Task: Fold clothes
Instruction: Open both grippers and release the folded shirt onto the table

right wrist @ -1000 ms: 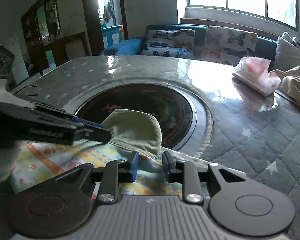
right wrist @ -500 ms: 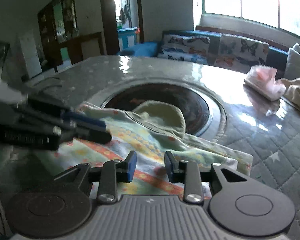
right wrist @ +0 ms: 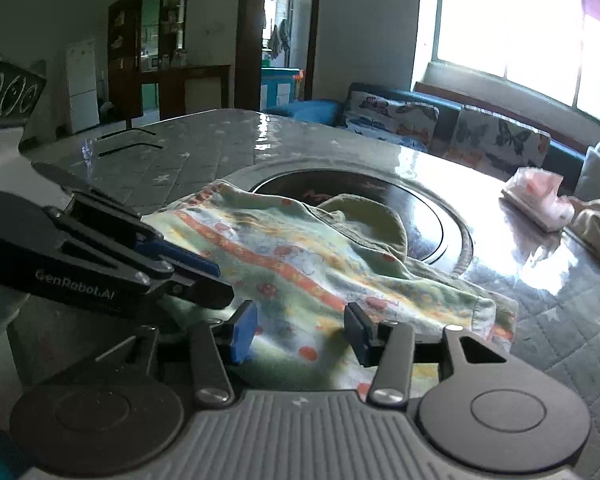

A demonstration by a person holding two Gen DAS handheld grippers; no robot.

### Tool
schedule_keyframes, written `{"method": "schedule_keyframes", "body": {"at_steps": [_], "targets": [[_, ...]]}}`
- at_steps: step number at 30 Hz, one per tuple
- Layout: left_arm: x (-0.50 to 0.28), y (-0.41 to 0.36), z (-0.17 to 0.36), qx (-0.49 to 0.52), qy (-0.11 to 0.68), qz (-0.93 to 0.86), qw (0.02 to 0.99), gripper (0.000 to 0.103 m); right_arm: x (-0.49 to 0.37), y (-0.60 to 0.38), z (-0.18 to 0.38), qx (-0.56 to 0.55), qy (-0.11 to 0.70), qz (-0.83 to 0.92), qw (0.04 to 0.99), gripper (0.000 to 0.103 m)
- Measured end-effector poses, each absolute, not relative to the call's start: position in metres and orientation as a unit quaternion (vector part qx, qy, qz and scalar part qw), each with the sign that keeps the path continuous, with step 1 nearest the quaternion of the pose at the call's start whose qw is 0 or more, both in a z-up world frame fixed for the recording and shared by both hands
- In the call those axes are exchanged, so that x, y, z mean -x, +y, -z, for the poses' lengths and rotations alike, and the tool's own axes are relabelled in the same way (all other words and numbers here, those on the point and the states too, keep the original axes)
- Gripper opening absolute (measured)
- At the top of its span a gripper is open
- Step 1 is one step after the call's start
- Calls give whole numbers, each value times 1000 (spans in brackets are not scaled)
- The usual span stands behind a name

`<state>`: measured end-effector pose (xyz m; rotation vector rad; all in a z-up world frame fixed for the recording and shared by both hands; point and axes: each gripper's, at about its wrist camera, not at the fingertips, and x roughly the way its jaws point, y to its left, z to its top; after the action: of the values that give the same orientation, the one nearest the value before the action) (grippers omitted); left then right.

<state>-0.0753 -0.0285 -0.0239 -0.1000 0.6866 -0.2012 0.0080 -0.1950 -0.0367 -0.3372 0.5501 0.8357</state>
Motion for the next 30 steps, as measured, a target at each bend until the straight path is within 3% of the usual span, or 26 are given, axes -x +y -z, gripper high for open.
{"method": "schedule_keyframes", "body": {"at_steps": [8,20,23,30], "targets": [[84,-20,26,60,325,85,940,33,-6,-212,41,154,267,-389,868,56],[99,2,23,90,319,65,941,34,-4,-249,43,125,283,-363,879,65],[104,12,24,96,322,43,941,47,-3,-256,43,121,286,-357,881,65],[118,27,22,101,314,33,943,48,0,-261,36,122,285,-353,883,65]]}}
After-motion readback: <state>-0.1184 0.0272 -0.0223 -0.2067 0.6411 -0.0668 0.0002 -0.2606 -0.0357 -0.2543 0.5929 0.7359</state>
